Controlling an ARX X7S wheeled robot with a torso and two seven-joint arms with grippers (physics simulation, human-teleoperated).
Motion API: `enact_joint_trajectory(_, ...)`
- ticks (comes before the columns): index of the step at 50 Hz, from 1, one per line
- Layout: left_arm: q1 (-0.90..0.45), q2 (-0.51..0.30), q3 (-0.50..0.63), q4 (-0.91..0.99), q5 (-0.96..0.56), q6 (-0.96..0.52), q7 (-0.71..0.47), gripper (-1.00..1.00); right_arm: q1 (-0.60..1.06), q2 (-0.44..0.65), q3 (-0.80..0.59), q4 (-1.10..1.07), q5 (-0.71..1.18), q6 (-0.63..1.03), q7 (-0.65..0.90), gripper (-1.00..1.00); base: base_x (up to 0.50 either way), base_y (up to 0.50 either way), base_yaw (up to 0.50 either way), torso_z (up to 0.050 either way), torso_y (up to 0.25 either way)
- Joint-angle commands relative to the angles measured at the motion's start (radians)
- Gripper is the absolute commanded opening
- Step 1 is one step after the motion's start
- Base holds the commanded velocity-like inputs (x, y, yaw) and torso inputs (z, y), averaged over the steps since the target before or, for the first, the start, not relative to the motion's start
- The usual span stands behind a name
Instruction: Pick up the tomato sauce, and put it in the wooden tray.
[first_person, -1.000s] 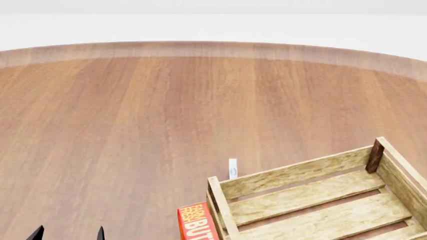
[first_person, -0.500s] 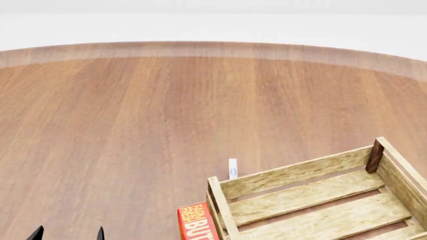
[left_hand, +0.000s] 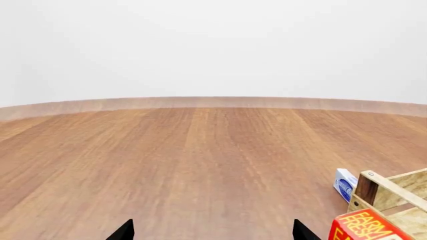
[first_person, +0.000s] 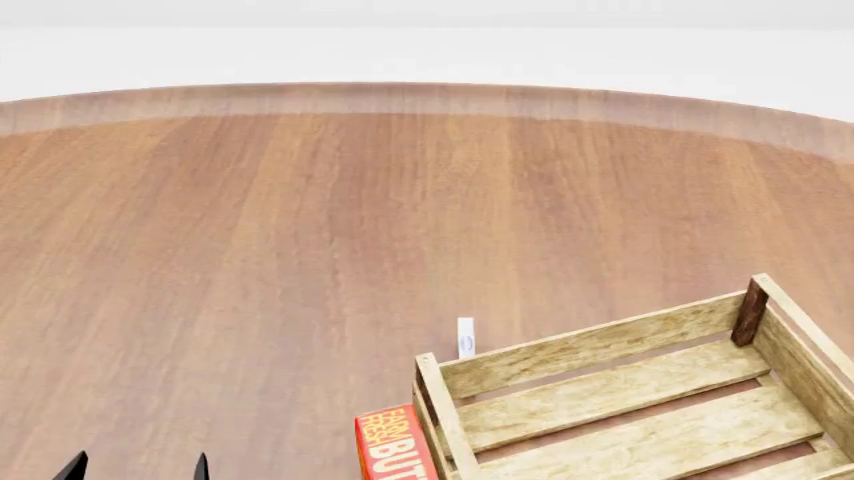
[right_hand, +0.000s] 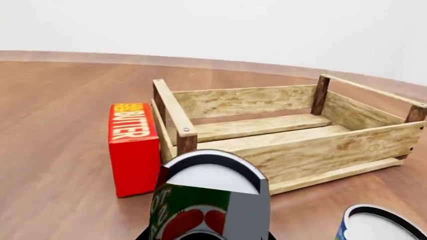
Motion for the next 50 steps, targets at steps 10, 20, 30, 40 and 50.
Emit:
enact_joint_trajectory(10, -0.002, -0.006, 0.008, -0.001, -0.006, 0.002, -0.007, 1.00, -0.161, 0.075, -0.027, -0.223, -0.083, -0.061, 0.038, -1.00, 0.00, 0.00, 0.00, 0.000, 0.000)
enact_joint_trajectory(20, -0.001, -0.009, 0.012, 0.003, -0.008, 0.002, -0.012, 1.00, -0.229, 0.086, -0.001, -0.284, -0.154, -0.120, 0.103, -1.00, 0.00, 0.00, 0.00, 0.000, 0.000)
enact_joint_trajectory(30, -0.003, -0.011, 0.016, 0.000, -0.011, 0.004, -0.014, 1.00, -0.267, 0.097, 0.037, -0.371, -0.196, -0.141, 0.154, -1.00, 0.00, 0.00, 0.00, 0.000, 0.000)
enact_joint_trajectory(40, -0.003, -0.014, 0.019, -0.004, -0.014, 0.009, -0.017, 1.00, -0.258, 0.098, 0.037, -0.444, -0.193, -0.061, 0.145, -1.00, 0.00, 0.00, 0.00, 0.000, 0.000)
enact_joint_trajectory(50, -0.004, -0.017, 0.023, -0.004, -0.017, 0.011, -0.019, 1.00, -0.265, 0.107, 0.057, -0.525, -0.196, -0.024, 0.158, -1.00, 0.00, 0.00, 0.00, 0.000, 0.000)
